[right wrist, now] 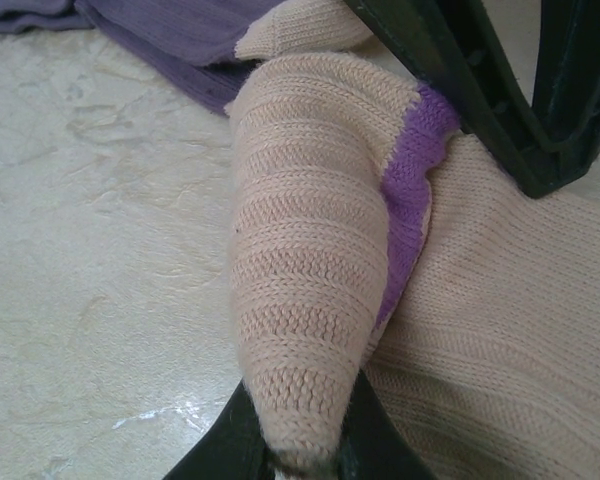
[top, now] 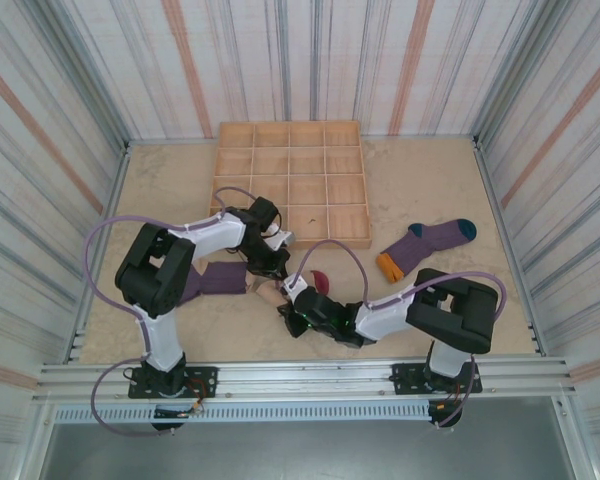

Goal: Roll the socks

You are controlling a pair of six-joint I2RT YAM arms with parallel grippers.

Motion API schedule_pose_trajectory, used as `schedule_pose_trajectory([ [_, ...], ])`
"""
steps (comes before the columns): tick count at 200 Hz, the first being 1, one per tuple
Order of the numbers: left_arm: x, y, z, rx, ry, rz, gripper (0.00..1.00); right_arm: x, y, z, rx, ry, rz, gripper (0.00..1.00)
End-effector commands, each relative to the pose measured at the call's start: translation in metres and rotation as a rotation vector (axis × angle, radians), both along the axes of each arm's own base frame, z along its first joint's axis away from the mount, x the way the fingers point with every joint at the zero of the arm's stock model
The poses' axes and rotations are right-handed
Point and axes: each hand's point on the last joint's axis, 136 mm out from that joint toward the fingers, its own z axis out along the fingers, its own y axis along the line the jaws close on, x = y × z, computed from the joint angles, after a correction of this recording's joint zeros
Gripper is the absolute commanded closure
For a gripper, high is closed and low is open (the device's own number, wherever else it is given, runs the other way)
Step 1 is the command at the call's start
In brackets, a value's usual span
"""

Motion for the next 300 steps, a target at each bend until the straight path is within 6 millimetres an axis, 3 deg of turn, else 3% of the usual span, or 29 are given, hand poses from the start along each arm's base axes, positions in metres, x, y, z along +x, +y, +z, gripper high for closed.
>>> schedule_pose_trajectory([
  [1, 0.008, 0.01, 0.008, 0.018, -0.043, 0.05, 1.0, -0.016, -0.029, -0.037, -0.112, 0.151, 0.003, 1.0],
  [39, 0.017, 0.031, 0.006, 0.03, -0.063, 0.163, 1.0, -0.015, -0.032, -0.038, -0.052, 0.254, -0.017, 1.0],
  [87, 0.024, 0.042, 0.004, 0.039, -0.078, 0.247, 1.0, -0.017, -0.039, -0.041, 0.057, 0.415, -0.072, 1.0],
  [168, 0.026, 0.038, -0.002, 0.02, -0.053, 0.298, 1.0, -0.001, -0.06, -0.07, 0.189, 0.823, -0.286, 1.0],
  [218, 0.026, 0.035, 0.001, 0.004, -0.041, 0.331, 1.0, -0.005, -0.074, -0.085, 0.132, 0.981, -0.41, 1.0],
  [252, 0.028, 0.031, 0.024, -0.033, -0.066, 0.358, 0.73, -0.009, -0.087, -0.092, 0.108, 1.082, -0.503, 1.0],
  [281, 0.035, 0.029, 0.063, -0.044, -0.131, 0.377, 0.46, -0.015, -0.097, -0.102, 0.094, 1.148, -0.56, 1.0],
  [300, 0.036, 0.028, 0.088, -0.057, -0.17, 0.385, 0.37, -0.015, -0.1, -0.105, 0.098, 1.155, -0.578, 1.0],
])
